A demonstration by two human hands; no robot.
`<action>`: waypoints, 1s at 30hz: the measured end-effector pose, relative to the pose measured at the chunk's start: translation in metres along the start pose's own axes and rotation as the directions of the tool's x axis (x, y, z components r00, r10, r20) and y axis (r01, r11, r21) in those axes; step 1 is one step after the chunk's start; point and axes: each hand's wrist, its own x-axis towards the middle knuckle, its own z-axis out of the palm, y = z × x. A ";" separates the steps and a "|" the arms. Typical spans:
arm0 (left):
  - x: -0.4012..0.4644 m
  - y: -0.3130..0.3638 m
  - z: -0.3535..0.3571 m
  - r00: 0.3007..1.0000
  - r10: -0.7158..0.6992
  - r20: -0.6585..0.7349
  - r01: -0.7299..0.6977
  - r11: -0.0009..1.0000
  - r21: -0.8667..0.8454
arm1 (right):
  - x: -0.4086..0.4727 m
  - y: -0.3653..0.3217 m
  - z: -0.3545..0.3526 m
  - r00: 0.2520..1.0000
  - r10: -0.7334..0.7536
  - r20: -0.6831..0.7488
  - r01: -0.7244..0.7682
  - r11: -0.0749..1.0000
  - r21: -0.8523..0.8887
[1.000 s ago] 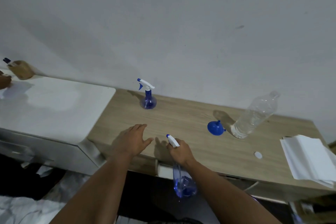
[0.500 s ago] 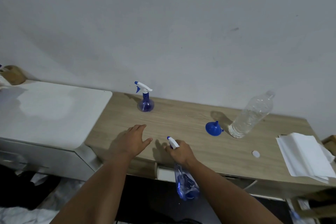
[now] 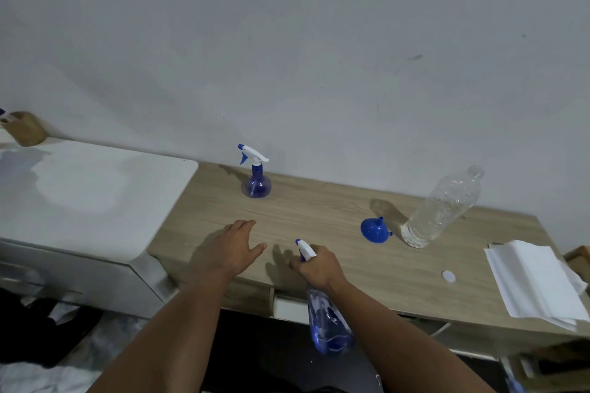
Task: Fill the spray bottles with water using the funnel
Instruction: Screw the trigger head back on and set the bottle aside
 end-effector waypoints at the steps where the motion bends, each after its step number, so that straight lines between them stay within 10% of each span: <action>1: 0.000 0.000 -0.001 1.000 -0.001 0.004 0.001 1.000 0.001 | 0.002 0.000 0.000 1.000 -0.003 -0.005 0.003 1.000 0.000; 14: 0.006 0.005 -0.003 0.998 -0.056 0.018 0.056 0.998 -0.019 | 0.019 0.002 -0.013 0.999 -0.047 -0.008 0.046 0.998 -0.049; 30: 0.065 0.093 -0.010 0.965 0.073 0.252 0.062 0.870 -0.489 | 0.073 -0.082 -0.100 0.933 -0.303 -0.196 0.360 0.751 0.554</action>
